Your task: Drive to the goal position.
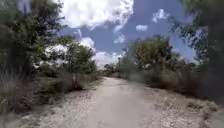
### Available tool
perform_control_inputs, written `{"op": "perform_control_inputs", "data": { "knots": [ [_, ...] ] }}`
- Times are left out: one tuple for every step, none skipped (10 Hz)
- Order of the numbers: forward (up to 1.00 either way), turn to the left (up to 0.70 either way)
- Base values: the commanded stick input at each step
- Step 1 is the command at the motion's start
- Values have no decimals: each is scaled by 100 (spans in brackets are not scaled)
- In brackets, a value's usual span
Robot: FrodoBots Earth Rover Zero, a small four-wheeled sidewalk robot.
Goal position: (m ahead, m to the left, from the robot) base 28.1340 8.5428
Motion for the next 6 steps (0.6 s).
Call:
{"op": "perform_control_inputs", "data": {
  "knots": [
    [45,0],
    [45,0],
    [45,0],
    [45,0],
    [45,0],
    [45,0]
  ]
}}
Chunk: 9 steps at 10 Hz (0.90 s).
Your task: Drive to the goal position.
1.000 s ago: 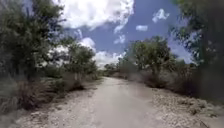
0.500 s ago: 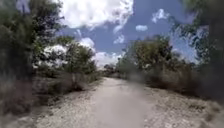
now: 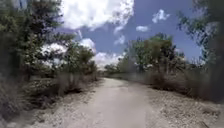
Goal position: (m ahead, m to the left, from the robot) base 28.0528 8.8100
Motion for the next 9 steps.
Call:
{"op": "perform_control_inputs", "data": {
  "knots": [
    [45,0],
    [45,0],
    [45,0],
    [45,0],
    [45,0],
    [45,0],
    [45,0],
    [45,0],
    [45,0]
  ]
}}
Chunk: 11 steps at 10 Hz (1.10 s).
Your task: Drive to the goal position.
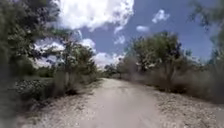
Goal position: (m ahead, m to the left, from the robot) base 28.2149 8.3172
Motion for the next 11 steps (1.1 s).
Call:
{"op": "perform_control_inputs", "data": {
  "knots": [
    [45,0],
    [45,0],
    [45,0],
    [45,0],
    [45,0],
    [45,0],
    [45,0],
    [45,0],
    [45,0],
    [45,0],
    [45,0]
  ]
}}
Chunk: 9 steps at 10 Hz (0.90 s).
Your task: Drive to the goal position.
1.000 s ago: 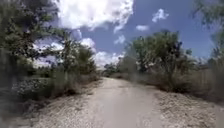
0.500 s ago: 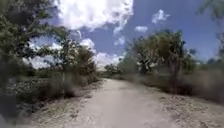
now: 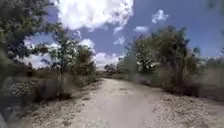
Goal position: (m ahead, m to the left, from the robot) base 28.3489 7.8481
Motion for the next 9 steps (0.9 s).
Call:
{"op": "perform_control_inputs", "data": {
  "knots": [
    [45,0],
    [45,0],
    [45,0],
    [45,0],
    [45,0],
    [45,0],
    [45,0],
    [45,0],
    [45,0]
  ]
}}
